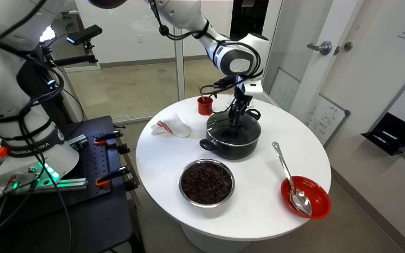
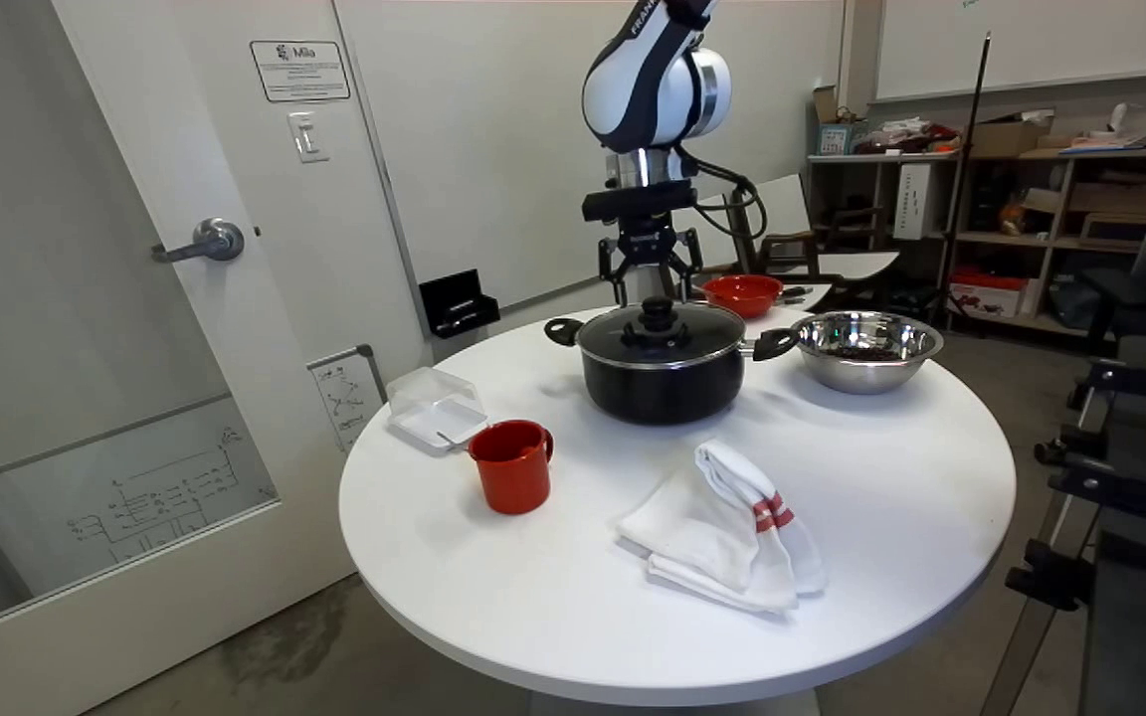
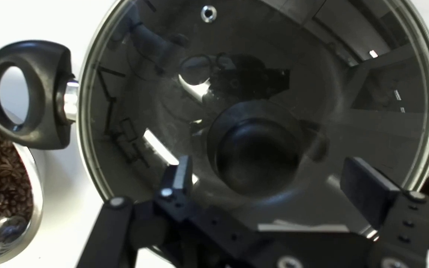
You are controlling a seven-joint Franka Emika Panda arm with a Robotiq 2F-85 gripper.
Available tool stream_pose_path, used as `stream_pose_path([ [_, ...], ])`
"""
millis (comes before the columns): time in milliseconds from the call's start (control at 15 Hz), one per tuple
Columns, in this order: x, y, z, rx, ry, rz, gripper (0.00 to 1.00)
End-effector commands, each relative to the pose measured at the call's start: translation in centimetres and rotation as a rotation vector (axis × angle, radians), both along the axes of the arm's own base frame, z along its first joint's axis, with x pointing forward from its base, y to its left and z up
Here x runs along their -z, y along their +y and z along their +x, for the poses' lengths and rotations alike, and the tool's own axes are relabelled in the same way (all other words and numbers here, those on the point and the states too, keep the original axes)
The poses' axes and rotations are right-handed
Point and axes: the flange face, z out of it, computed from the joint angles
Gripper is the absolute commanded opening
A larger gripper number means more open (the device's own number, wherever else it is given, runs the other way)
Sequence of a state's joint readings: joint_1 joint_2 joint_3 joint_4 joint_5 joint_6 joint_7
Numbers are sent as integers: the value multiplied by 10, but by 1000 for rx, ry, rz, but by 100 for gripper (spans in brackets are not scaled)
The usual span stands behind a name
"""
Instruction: Remove the lid from the pot
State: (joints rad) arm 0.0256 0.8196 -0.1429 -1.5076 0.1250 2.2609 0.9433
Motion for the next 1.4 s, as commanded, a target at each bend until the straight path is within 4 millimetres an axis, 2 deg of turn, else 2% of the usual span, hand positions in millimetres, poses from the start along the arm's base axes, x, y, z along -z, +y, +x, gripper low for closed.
stream_pose_path([
  [0, -3, 2, -15, -4, -30, 5, 100],
  [333, 5, 1, -27, -11, -55, 0, 100],
  [800, -2, 6, -25, -26, -159, 1, 100],
  [1333, 4, 2, -28, -23, -139, -5, 100],
])
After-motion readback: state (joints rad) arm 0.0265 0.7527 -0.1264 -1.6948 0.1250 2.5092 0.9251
